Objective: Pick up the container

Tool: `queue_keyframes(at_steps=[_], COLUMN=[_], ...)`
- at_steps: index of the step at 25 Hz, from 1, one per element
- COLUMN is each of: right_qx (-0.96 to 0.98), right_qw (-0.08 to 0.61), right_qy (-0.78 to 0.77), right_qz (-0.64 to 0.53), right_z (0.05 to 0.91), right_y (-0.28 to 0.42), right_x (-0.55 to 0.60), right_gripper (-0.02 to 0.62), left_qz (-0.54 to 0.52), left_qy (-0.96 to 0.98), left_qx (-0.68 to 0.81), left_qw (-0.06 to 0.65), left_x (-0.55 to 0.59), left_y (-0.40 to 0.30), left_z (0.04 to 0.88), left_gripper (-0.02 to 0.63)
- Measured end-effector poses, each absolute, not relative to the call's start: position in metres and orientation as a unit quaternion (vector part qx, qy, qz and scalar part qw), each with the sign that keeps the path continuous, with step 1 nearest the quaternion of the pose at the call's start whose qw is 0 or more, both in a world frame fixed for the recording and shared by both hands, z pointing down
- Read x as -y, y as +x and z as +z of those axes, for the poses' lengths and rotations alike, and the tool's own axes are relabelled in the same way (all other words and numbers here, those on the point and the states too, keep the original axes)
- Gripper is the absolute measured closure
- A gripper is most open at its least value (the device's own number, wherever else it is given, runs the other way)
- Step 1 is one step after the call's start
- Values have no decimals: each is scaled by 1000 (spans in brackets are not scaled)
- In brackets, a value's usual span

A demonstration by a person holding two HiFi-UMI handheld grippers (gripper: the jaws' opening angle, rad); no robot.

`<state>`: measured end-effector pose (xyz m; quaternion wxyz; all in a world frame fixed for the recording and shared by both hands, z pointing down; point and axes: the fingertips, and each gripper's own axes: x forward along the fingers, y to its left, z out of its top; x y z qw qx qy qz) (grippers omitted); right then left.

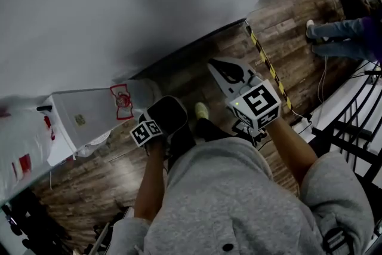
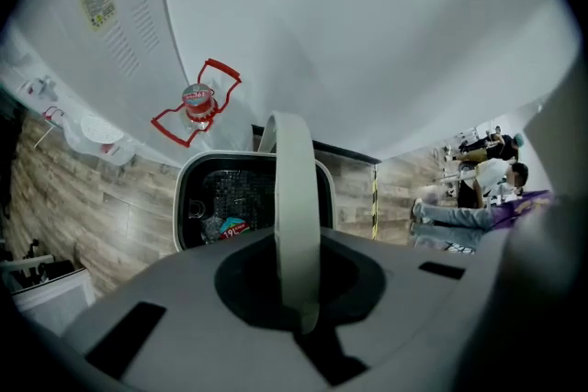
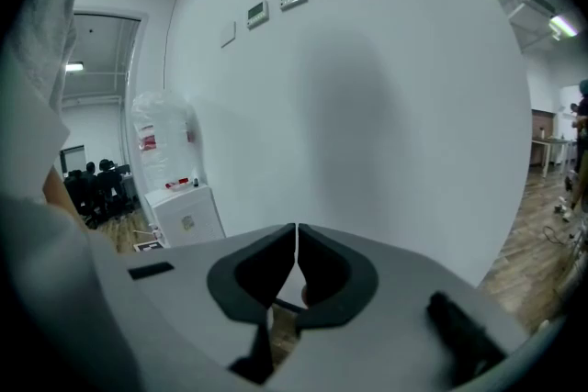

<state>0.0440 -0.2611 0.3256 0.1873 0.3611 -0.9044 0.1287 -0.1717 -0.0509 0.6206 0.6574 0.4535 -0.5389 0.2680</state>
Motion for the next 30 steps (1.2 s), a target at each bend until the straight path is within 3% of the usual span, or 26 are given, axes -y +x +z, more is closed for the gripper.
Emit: queue_keyframes(at_steps=[8, 30], right_qx=[902, 912], right_qw=[136, 136], right_qy=[379, 362], right_qz=[158, 133], right_z=[291, 284], right_y=[56, 30], right_x=[252, 234], right_gripper=[571, 569], left_qz=[259, 220], left_qy=[449, 434], left_qx=[547, 555], left_qw=[657, 675], left_x=[36, 16], left_y=[-176, -178], left_z=[595, 597], left_gripper=[590, 589])
